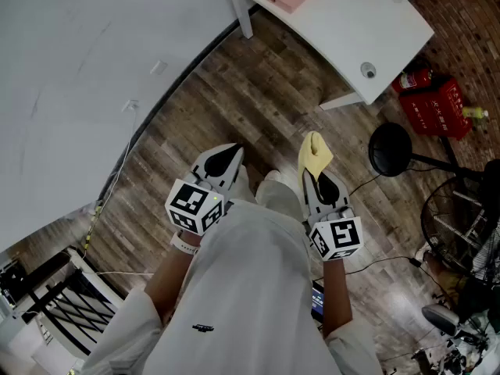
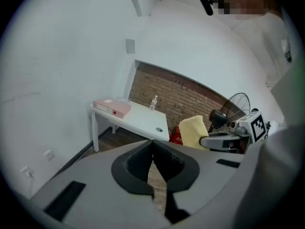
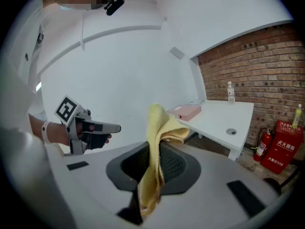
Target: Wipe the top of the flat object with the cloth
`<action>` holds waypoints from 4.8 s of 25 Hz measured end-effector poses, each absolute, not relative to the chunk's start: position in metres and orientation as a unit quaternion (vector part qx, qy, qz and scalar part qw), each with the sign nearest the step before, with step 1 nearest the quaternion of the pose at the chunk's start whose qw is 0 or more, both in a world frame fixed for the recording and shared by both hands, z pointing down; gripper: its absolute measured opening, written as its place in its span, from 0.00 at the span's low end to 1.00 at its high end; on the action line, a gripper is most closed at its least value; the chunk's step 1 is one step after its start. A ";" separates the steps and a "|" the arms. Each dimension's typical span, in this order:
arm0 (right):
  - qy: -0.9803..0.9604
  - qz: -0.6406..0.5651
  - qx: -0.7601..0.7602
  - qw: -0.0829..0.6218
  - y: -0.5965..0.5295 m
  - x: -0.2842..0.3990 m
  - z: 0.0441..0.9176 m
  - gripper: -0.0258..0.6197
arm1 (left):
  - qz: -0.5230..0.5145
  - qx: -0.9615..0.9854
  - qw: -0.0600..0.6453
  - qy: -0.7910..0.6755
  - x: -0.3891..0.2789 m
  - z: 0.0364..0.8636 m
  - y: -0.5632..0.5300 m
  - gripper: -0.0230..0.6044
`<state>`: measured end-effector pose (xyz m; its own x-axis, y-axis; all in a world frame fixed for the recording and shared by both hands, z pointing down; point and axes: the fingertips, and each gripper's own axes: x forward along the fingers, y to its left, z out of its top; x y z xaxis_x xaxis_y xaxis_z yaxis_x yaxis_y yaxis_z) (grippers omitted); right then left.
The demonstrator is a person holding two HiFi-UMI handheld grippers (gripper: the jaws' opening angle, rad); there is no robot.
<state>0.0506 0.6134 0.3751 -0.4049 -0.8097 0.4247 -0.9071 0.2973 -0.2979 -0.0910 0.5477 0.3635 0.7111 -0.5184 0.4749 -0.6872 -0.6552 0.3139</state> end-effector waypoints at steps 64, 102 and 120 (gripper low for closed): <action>-0.802 0.186 0.566 0.035 0.401 0.058 0.298 0.13 | 0.079 0.934 0.199 -0.285 -0.048 0.285 0.361 0.06; -0.805 0.245 0.540 0.020 0.079 0.110 0.322 0.13 | 0.138 0.929 0.193 -0.285 -0.006 0.314 0.063 0.06; -0.802 0.285 0.525 -0.019 0.025 0.146 0.344 0.13 | 0.172 0.916 0.192 -0.306 0.052 0.333 0.013 0.06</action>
